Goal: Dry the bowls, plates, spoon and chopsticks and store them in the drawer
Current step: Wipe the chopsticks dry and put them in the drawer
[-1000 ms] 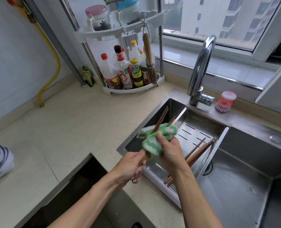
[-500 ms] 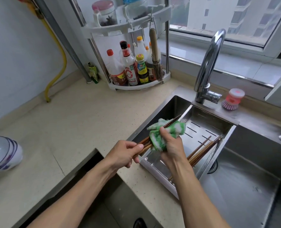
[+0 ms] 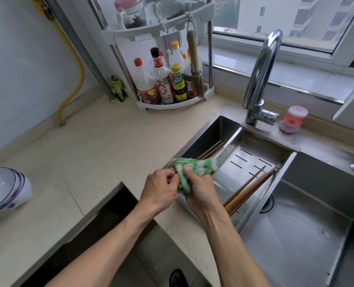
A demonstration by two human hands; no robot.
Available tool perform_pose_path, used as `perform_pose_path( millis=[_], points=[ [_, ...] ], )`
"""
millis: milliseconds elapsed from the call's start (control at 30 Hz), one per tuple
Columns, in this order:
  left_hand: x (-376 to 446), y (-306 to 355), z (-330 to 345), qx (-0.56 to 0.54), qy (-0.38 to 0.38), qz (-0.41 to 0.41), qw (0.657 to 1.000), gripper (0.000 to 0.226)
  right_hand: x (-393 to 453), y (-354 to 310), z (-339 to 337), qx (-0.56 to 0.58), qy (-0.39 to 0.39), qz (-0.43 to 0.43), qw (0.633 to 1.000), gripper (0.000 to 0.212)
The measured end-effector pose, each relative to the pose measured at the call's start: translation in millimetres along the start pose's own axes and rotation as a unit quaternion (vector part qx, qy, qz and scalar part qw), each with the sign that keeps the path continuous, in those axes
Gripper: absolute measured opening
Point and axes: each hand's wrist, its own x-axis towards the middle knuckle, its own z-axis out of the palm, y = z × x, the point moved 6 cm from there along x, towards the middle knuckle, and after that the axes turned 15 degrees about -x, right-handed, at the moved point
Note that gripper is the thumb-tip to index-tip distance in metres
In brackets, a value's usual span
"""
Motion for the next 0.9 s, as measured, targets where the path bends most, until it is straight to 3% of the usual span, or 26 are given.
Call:
perform_pose_path(
  millis=[200,400,500,567,667,767,900],
  points=[
    [-18,-3,-2,0.002,-0.030,-0.007,1.000,0.034,24,-26,-36,0.055,0.123,-0.036,0.990,0.024],
    [-10,0,-3,0.048,-0.001,0.014,0.999,0.032,6,11,-14,-0.002,0.096,0.032,0.995,0.025],
    [-15,-7,-7,0.078,-0.039,0.016,0.996,0.031,22,-18,-41,0.067,0.155,0.003,0.986,0.036],
    [-14,-7,-6,0.084,-0.039,0.018,0.996,0.034,25,-17,-45,0.049,0.181,0.009,0.982,0.040],
    [-4,-4,-6,0.097,-0.030,0.009,0.995,0.038,14,9,-30,-0.013,0.160,0.051,0.986,0.035],
    [-7,-7,-4,0.106,-0.046,0.009,0.993,0.042,17,3,-37,0.022,0.154,0.060,0.986,0.034],
    [-14,-11,-6,0.006,-0.045,-0.021,0.999,0.030,24,-21,-41,0.032,0.138,0.033,0.989,0.033]
  ],
)
